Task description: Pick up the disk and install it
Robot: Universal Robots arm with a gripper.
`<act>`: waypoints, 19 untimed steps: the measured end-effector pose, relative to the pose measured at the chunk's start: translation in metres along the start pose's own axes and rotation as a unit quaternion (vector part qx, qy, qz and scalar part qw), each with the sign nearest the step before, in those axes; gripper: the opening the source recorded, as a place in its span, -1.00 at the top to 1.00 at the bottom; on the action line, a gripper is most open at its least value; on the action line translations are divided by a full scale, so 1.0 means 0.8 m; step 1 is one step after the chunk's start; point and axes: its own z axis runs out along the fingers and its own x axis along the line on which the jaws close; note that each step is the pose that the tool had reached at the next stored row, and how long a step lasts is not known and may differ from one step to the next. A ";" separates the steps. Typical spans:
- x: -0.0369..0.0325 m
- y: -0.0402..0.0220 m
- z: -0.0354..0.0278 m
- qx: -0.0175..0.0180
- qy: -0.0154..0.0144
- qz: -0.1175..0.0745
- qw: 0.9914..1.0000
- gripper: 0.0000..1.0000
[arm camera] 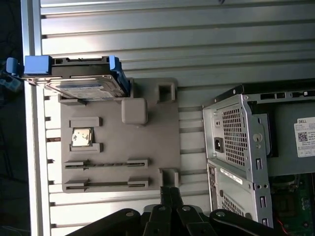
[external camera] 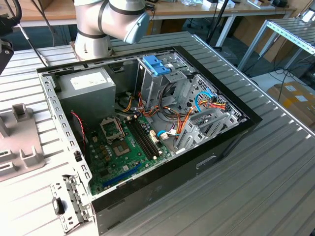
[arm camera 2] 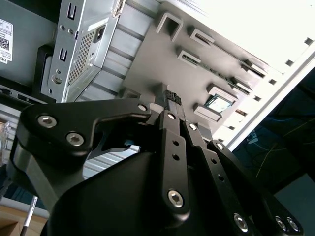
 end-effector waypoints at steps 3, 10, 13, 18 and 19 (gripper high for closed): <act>0.0019 -0.0001 0.0002 0.000 0.000 0.000 1.000 0.79; 0.0044 -0.0004 0.0004 0.000 0.000 0.000 1.000 0.79; 0.0063 -0.0005 0.0005 0.000 0.000 0.000 1.000 0.79; 0.0098 -0.0008 0.0006 0.000 0.000 0.000 1.000 0.79; 0.0102 -0.0008 0.0006 0.000 0.000 0.000 1.000 0.79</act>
